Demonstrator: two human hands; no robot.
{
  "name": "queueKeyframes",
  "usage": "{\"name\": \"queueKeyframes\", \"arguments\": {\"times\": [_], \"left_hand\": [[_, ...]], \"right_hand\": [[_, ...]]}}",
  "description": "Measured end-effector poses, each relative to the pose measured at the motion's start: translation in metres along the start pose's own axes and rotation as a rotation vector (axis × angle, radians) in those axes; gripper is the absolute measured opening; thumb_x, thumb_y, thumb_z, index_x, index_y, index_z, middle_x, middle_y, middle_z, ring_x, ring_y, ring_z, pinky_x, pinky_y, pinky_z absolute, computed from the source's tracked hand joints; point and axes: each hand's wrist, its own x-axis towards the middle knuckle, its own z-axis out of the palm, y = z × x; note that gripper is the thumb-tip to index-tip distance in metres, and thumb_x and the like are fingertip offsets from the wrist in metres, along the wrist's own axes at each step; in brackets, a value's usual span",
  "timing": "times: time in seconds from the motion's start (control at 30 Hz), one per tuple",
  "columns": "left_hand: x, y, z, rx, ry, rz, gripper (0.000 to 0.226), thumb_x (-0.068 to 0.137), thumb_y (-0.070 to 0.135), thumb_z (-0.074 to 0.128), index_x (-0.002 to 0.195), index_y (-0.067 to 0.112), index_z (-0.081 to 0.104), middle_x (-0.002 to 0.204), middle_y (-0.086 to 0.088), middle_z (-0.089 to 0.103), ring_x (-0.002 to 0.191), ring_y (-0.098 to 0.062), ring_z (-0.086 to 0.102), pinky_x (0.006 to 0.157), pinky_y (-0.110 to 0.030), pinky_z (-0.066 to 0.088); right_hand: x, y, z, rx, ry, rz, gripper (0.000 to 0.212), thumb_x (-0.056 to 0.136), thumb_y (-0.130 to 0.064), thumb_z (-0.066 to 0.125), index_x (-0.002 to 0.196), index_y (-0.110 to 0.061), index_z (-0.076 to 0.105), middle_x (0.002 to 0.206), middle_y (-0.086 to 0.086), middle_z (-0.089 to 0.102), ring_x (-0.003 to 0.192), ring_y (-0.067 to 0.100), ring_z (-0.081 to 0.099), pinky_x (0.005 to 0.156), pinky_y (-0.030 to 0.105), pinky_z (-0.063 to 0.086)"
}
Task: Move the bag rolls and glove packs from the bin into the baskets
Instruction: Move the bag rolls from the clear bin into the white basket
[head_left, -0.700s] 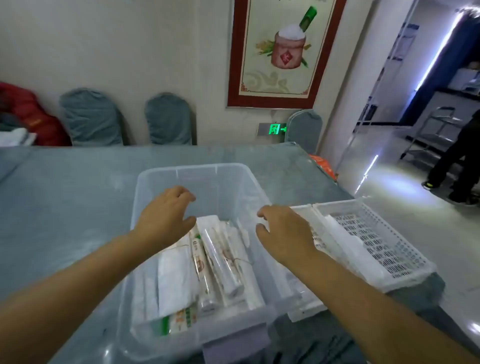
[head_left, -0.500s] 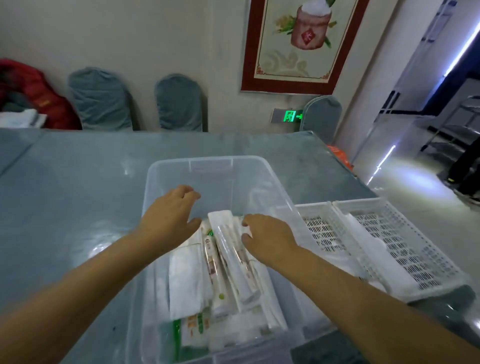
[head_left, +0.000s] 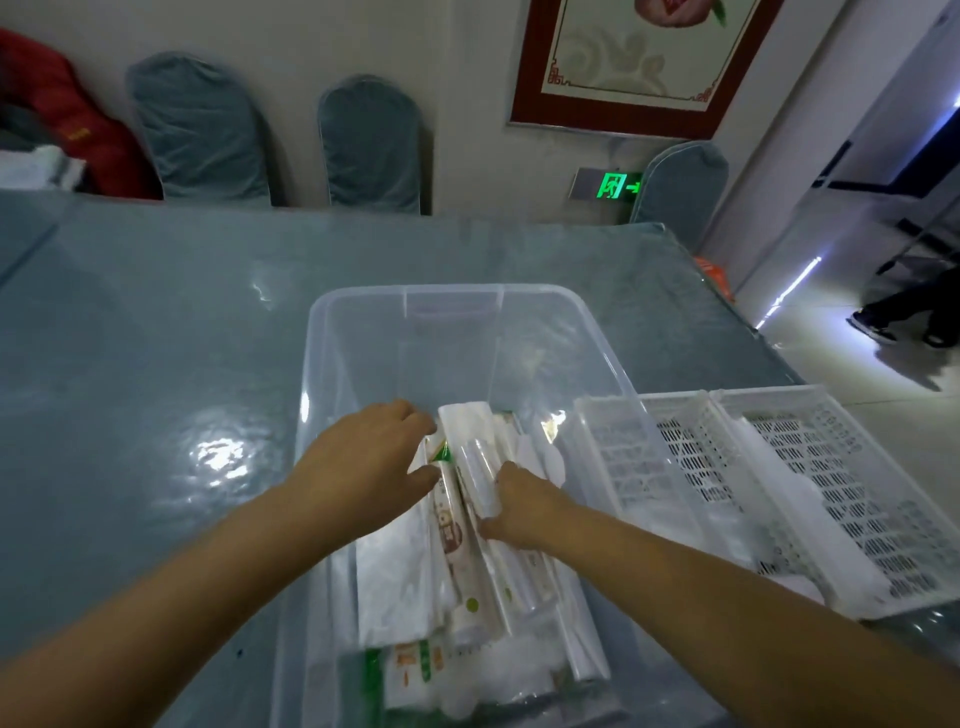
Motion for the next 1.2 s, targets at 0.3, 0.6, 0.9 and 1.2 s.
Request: {"name": "queueKeyframes", "arguments": {"times": [0.3,0.6,0.9,1.2], "left_hand": [[0.037,0.015,0.012,0.358,-0.372,0.075,0.044,0.087,0.043,0.048,0.123,0.018,0.050,0.116,-0.004,0.059,0.105,-0.025,0.057,0.075,-0.030,0.040],[0.067,0.023,0.063,0.592,-0.685,0.138,0.039,0.091,0.032,0.045,0.122,0.009,0.048,0.131,-0.011,0.050,0.118,-0.030,0.044,0.097,-0.040,0.040],[0.065,0.041,0.085,0.399,-0.554,-0.109,0.075,0.073,0.059,0.060,0.129,0.013,0.044,0.130,-0.008,0.048,0.117,-0.025,0.036,0.101,-0.037,0.027],[0.041,0.070,0.073,0.164,-0.552,-0.283,0.064,0.072,0.055,0.066,0.123,0.022,0.048,0.124,-0.002,0.046,0.113,-0.020,0.035,0.093,-0.031,0.032]], "right_hand": [[-0.022,0.003,-0.104,0.083,0.512,-0.209,0.039,0.069,-0.047,0.064,0.091,-0.021,0.045,0.092,-0.003,0.047,0.068,0.013,0.052,0.049,0.025,0.034],[-0.022,0.034,-0.136,0.081,0.681,-0.410,0.040,0.065,-0.050,0.064,0.090,-0.024,0.046,0.084,-0.005,0.049,0.066,0.016,0.054,0.059,0.033,0.051],[0.003,0.052,-0.127,0.282,0.559,-0.562,0.043,0.064,-0.051,0.065,0.097,-0.031,0.046,0.091,-0.013,0.048,0.070,0.005,0.053,0.055,0.018,0.041],[0.006,0.055,-0.126,0.246,0.512,-0.603,0.048,0.067,-0.054,0.065,0.105,-0.031,0.047,0.093,-0.017,0.044,0.068,0.000,0.048,0.051,0.011,0.027]]}}
